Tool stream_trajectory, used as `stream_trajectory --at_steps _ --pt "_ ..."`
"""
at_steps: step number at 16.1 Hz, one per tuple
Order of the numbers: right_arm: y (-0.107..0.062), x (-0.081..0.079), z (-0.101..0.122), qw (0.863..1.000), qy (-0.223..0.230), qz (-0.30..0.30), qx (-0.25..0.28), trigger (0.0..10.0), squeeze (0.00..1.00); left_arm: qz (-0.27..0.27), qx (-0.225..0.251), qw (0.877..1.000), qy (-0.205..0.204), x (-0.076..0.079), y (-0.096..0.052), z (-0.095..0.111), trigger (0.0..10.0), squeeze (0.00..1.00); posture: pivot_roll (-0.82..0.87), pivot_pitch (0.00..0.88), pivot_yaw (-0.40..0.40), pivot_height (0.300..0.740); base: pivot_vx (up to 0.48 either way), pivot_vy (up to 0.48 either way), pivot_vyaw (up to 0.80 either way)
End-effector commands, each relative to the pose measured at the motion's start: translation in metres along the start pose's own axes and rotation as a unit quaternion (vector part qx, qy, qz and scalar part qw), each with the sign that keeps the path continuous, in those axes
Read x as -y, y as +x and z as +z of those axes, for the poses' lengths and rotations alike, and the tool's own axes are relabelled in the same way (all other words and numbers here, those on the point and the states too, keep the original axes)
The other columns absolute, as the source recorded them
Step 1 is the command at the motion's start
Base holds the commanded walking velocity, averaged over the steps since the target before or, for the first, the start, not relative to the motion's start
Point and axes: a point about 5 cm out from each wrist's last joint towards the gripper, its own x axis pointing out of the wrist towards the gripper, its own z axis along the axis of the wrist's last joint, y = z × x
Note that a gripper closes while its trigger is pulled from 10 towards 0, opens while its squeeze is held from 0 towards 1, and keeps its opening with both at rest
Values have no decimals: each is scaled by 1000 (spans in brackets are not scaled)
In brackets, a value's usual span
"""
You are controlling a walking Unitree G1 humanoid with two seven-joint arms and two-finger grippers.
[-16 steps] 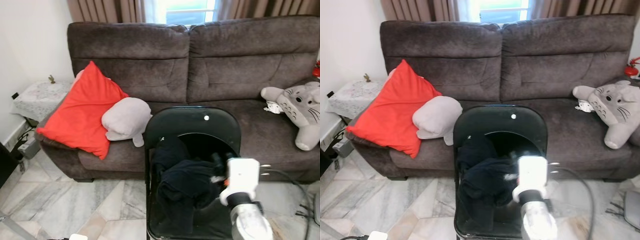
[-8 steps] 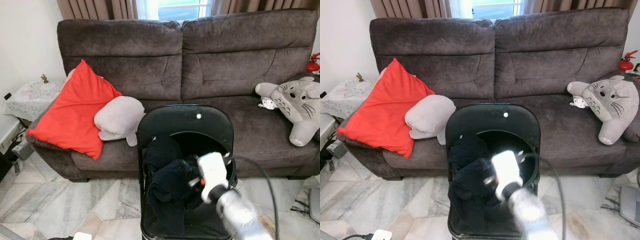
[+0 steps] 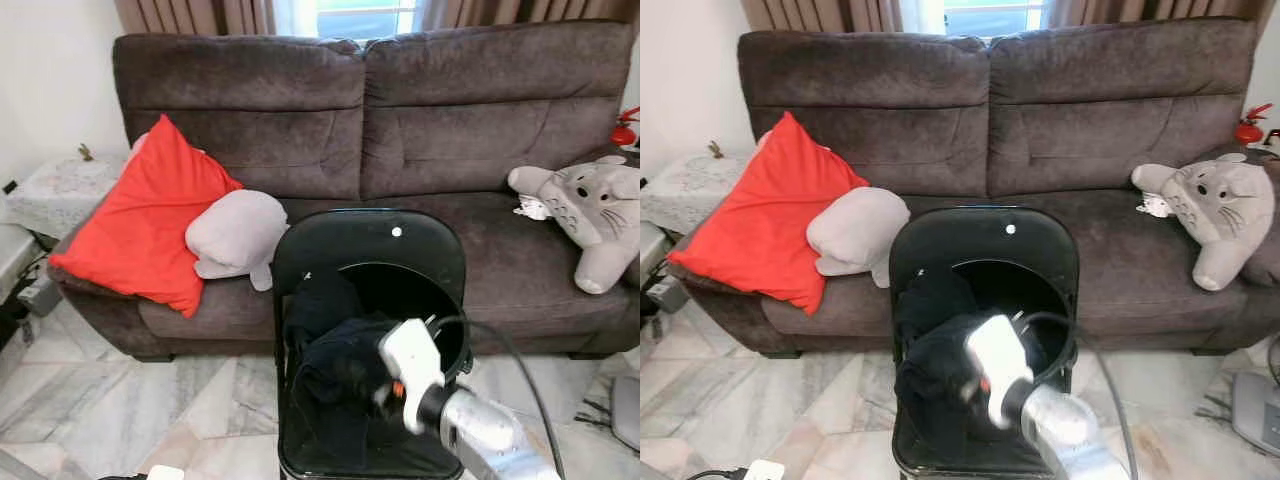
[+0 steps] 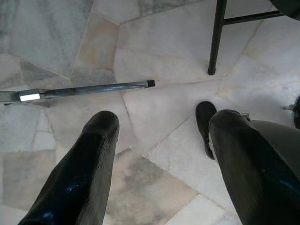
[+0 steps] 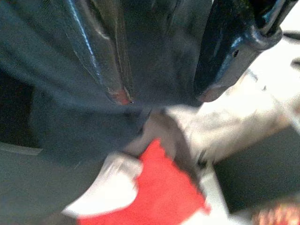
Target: Hang hanger
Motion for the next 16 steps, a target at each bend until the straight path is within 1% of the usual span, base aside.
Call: stream_trajectory --at_steps 1,2,5,7,8,10,14,16 --pt "1 -8 -6 999 -6 23 -23 10000 0 6 -11 1000 -7 -2 -1 -5 10000 0 11 52 52 740 0 0 0" --pt "2 -9 -8 999 -15 29 -31 10000 0 6 -12 1000 -8 -3 -1 -6 10000 0 13 52 52 740 0 0 0" --pt "2 -6 -10 999 -16 14 -42 10000 0 7 -16 1000 -10 -4 -2 -8 10000 0 14 57 50 740 0 0 0" --pt "0 -1 -13 998 -17 -12 -55 10000 0 6 -23 1000 -9 -4 -3 -12 10000 0 8 65 54 740 0 0 0" --pt "-2 4 -17 996 -17 -44 -73 10000 0 6 -27 1000 -7 -5 -3 -15 10000 0 6 66 55 740 0 0 0" --pt "-4 5 -20 995 -9 -58 -84 10000 0 5 -31 999 -4 -6 -4 -16 10000 0 1 70 59 740 0 0 0" --pt "-5 3 -18 995 -9 -61 -83 10000 0 2 -31 1000 -1 -5 -4 -15 10000 0 -5 73 61 740 0 0 0" --pt "-6 10 -12 993 -10 -91 -75 10000 0 1 -31 1000 0 -4 -3 -14 10000 0 -8 74 60 740 0 0 0"
